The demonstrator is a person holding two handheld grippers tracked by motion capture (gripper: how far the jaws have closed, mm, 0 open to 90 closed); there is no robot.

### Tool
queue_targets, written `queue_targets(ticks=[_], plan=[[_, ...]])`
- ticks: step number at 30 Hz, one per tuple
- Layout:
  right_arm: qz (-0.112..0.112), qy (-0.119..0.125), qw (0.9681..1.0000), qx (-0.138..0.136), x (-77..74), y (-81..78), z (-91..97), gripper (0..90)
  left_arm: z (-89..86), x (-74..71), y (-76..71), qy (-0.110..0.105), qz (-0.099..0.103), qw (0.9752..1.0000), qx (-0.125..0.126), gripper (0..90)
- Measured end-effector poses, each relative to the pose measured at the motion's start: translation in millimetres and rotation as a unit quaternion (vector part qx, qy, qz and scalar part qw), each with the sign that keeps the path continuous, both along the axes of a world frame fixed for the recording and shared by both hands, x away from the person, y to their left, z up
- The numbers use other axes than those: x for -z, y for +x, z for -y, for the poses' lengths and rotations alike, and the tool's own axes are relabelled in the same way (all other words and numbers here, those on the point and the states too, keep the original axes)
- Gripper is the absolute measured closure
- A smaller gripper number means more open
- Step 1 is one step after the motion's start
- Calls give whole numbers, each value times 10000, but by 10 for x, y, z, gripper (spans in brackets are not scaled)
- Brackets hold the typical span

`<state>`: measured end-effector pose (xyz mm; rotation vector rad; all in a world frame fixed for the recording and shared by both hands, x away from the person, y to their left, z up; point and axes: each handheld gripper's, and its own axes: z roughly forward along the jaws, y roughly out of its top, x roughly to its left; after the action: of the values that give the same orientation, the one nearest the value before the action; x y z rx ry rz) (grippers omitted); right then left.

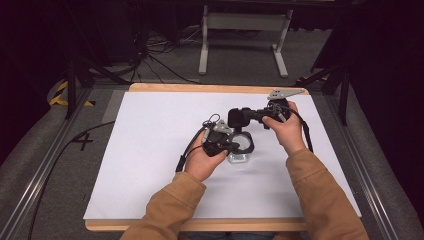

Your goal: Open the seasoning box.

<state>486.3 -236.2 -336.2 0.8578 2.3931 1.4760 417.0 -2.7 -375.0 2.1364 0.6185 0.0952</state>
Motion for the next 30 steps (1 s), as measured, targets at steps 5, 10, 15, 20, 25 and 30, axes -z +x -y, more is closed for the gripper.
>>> queue_targets(ticks=[5,10,15,20,25,30], plan=[[66,-16,9999,-132,-54,-89,46,897,-99,-78,-40,-151,43,9999,11,860],[176,-72,9997,-167,-130,-240,165,850,-320,-171,-110,-126,132,9997,-132,825],[239,-152,9995,-122,-160,-395,311,743,-617,-229,-220,219,291,9985,-408,755],[234,-217,9995,30,-154,-506,459,650,-885,-226,-276,236,209,9977,-602,723],[249,-501,9982,212,-103,-643,620,542,-1159,-220,-317,276,115,9967,-751,697],[33,-832,9951,539,47,-794,875,467,-1388,-144,-305,356,-179,9944,-980,638]])
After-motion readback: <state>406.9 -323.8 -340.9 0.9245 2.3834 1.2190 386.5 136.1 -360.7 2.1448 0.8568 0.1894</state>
